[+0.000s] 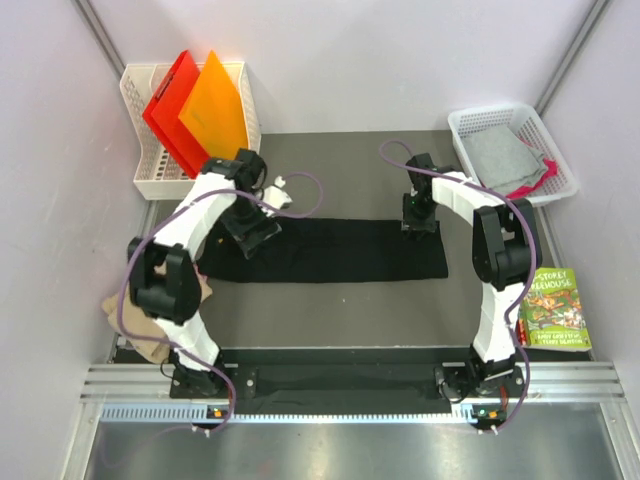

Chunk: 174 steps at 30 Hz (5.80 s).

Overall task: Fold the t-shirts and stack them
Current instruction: Fold the other side of the tshirt into a rectangle, then grab the bottom of the folded rectangular tshirt with right arm

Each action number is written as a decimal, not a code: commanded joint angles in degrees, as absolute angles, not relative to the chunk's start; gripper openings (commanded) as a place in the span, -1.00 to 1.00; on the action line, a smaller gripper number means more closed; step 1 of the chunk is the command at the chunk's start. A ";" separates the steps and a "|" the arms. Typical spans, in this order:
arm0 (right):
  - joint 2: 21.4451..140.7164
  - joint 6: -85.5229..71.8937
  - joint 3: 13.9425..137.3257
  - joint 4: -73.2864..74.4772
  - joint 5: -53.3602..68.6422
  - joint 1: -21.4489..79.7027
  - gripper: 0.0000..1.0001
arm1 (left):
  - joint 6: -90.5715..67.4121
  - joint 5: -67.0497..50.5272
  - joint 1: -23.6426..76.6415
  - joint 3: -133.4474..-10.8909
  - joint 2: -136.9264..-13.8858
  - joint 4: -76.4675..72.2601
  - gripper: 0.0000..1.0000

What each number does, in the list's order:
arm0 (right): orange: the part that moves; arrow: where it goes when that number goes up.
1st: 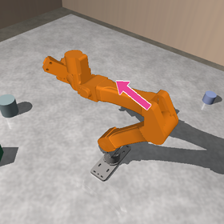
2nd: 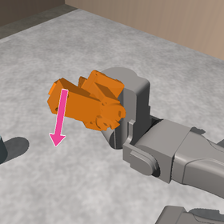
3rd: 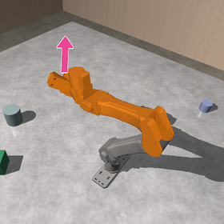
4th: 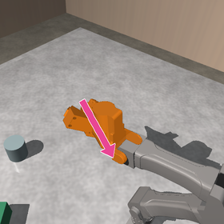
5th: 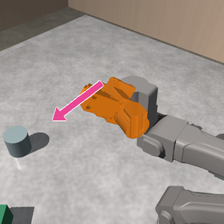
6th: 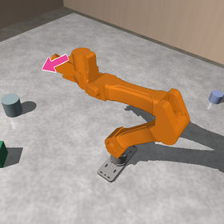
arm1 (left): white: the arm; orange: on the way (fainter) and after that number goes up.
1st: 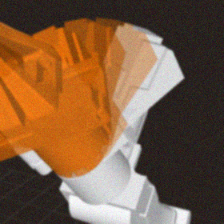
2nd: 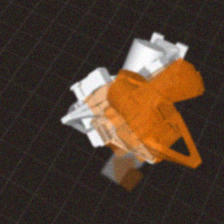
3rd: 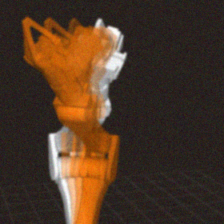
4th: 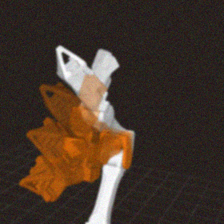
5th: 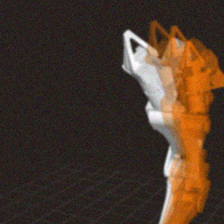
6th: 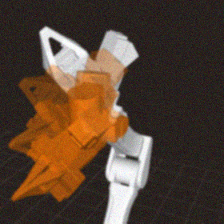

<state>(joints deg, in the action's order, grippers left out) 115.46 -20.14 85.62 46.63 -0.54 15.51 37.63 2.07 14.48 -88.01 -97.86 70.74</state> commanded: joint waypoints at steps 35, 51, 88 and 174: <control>107.93 -19.42 80.42 45.61 1.14 14.94 -0.22 | 33.58 5.63 16.87 -99.65 -114.70 74.26 0.98; 109.25 -18.54 82.97 46.14 0.44 15.03 -0.22 | 25.67 1.23 23.91 -101.34 -124.36 68.29 0.98; 108.26 -19.43 85.87 46.06 18.61 15.64 -0.10 | 19.16 3.13 13.62 -84.03 -99.85 63.73 0.98; 108.54 -21.35 67.15 34.28 16.88 1.93 -0.34 | 24.70 14.24 13.54 -81.30 -96.85 61.52 0.98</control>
